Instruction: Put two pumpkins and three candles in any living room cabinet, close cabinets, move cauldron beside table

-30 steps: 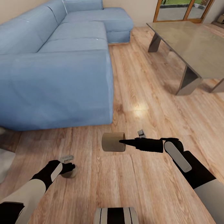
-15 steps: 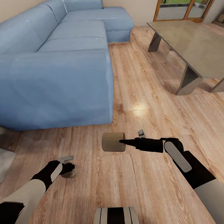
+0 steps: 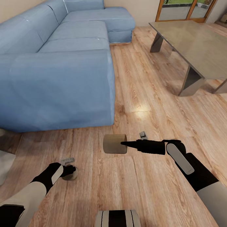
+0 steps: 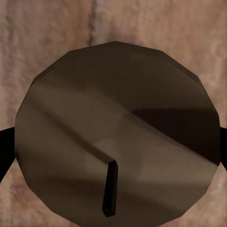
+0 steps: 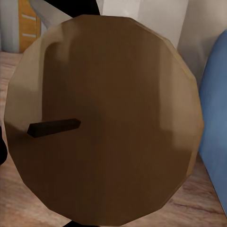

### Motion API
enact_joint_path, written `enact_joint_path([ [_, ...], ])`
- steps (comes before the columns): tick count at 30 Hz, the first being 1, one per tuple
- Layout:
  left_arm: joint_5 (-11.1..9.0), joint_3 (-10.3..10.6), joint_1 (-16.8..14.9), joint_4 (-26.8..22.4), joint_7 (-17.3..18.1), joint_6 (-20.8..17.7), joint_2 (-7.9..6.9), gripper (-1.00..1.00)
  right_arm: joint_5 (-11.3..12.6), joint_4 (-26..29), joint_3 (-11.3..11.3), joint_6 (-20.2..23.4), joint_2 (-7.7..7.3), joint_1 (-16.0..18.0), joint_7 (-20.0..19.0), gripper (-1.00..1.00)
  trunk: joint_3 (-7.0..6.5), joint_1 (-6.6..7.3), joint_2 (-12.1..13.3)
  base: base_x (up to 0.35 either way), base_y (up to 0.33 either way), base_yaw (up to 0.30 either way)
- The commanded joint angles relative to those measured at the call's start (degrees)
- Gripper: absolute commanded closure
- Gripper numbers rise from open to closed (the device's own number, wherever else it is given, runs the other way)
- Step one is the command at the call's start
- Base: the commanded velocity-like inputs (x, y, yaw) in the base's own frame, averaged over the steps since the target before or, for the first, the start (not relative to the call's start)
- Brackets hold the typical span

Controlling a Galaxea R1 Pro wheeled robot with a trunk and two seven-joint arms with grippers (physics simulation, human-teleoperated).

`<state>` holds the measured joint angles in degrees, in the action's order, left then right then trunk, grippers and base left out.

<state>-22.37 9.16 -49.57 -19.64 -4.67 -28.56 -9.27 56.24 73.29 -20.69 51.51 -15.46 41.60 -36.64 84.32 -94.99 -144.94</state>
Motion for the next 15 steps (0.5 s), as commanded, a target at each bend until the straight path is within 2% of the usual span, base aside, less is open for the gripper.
enact_joint_path([
  [1, -0.57, 0.42, 0.00, -0.14, -0.42, -0.27, -0.05, 1.00, 0.10, 0.01, -0.05, 0.17, -0.04, 0.05, -0.04, 1.00, 0.04, 0.01, -0.02, 0.000, 0.000, 0.000],
  [15, -0.65, 0.42, 0.00, -0.14, -0.42, -0.27, -0.05, 1.00, 0.10, 0.01, -0.05, 0.17, -0.06, 0.06, -0.01, 1.00, 0.04, 0.01, -0.02, 0.000, 0.000, 0.000],
])
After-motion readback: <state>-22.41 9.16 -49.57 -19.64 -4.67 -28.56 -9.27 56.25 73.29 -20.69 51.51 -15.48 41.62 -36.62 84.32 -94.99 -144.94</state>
